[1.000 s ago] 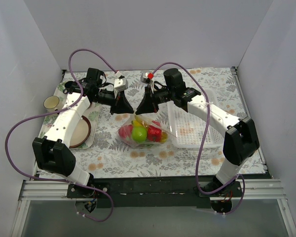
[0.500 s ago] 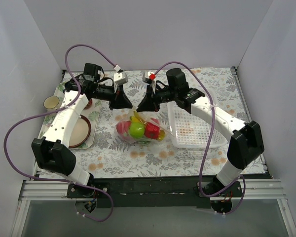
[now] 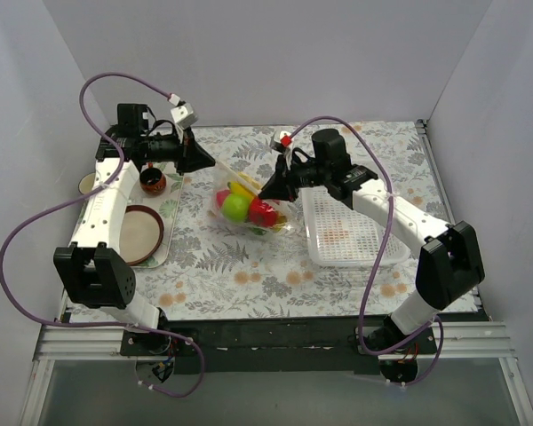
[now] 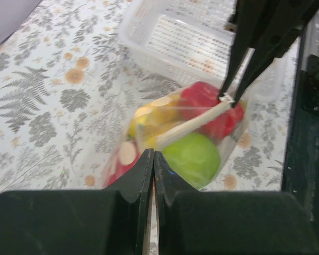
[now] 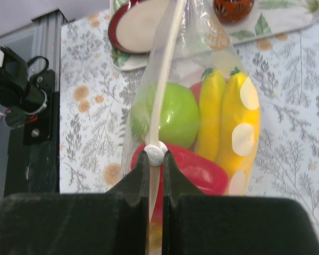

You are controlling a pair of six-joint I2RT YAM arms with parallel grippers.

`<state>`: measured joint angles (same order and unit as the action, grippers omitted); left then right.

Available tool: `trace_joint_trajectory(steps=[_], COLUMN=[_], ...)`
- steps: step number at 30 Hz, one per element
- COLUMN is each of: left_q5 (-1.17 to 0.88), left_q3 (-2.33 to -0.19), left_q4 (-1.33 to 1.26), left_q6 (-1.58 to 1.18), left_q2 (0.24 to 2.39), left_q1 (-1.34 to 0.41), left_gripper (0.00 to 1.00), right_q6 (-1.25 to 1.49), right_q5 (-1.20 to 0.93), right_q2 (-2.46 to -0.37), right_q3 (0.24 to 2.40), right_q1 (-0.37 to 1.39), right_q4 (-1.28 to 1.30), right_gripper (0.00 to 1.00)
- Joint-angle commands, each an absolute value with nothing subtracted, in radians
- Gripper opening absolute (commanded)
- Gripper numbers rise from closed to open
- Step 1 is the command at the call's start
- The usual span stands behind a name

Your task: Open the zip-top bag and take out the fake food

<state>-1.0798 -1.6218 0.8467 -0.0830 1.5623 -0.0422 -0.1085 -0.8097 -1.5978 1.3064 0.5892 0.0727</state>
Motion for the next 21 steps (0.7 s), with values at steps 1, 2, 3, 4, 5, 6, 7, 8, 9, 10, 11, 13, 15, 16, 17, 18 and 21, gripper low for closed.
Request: trace_joint_trajectory(steps=[1, 2, 3, 4, 5, 6, 7, 8, 9, 10, 11, 13, 15, 16, 17, 18, 21], left_q5=[-1.008, -1.0, -0.993, -0.986, -0.956, -0.939, -0.916, -0.896, -0.902, -0.922, -0.955, -1.116, -1.169, -1.154, -1.141, -1.137, -1.179], left_q3=[-1.589, -1.58, -1.574, -1.566, -1.565, -1.563, -1.56, -1.565, -1.572, -1.588, -1.594, -1.589, -1.565, -1.548, -1.517, -1.496, -1.468], left_q4=[0.634, 0.617, 0.588, 0.581, 0.575, 0.556, 0.546, 0.539, 0.546, 0.564, 0.59, 0.672, 0.786, 0.816, 0.84, 0.853, 0.807], left_q6=[-0.101, -0.107, -0.12, -0.12, -0.12, -0.13, -0.141, -0.152, -0.161, -0.163, -0.155, -0.143, -0.076, -0.007, 0.035, 0.055, 0.037], left_q2=[1.539, 1.543, 1.551, 1.558, 1.565, 1.572, 1.591, 1.6, 1.612, 1.63, 1.637, 1.641, 1.637, 1.629, 1.615, 1.603, 1.572], left_q1=[0.069, 0.077, 0.084, 0.092, 0.095, 0.095, 0.094, 0.095, 0.098, 0.098, 0.097, 0.078, 0.023, -0.068, -0.109, -0.141, -0.204], left_gripper=[0.0, 0.0, 0.0, 0.0, 0.0, 0.0, 0.0, 0.0, 0.0, 0.0, 0.0, 0.0, 0.13, 0.3, 0.41, 0.52, 0.66], right_q6=[-0.121, -0.123, -0.123, -0.123, -0.123, -0.123, -0.123, -0.118, -0.115, -0.107, -0.091, -0.074, -0.051, -0.043, -0.035, -0.025, -0.018], right_q5=[-0.784, -0.773, -0.747, -0.735, -0.724, -0.706, -0.698, -0.689, -0.683, -0.683, -0.686, -0.698, -0.716, -0.729, -0.744, -0.749, -0.762], right_q2=[-1.545, -1.543, -1.54, -1.537, -1.531, -1.528, -1.526, -1.517, -1.513, -1.506, -1.499, -1.494, -1.502, -1.509, -1.517, -1.52, -1.523], right_q3=[1.253, 1.249, 1.235, 1.23, 1.223, 1.215, 1.2, 1.192, 1.186, 1.168, 1.158, 1.152, 1.169, 1.181, 1.215, 1.229, 1.284], right_q1=[0.577, 0.577, 0.577, 0.575, 0.575, 0.577, 0.575, 0.577, 0.577, 0.575, 0.577, 0.575, 0.578, 0.577, 0.581, 0.586, 0.601], right_q4=[0.175, 0.178, 0.179, 0.183, 0.187, 0.187, 0.189, 0.189, 0.187, 0.181, 0.167, 0.129, 0.115, 0.118, 0.12, 0.12, 0.124], right_gripper=[0.01, 0.01, 0.01, 0.01, 0.01, 0.01, 0.01, 0.01, 0.01, 0.01, 0.01, 0.01, 0.01, 0.01, 0.01, 0.01, 0.01])
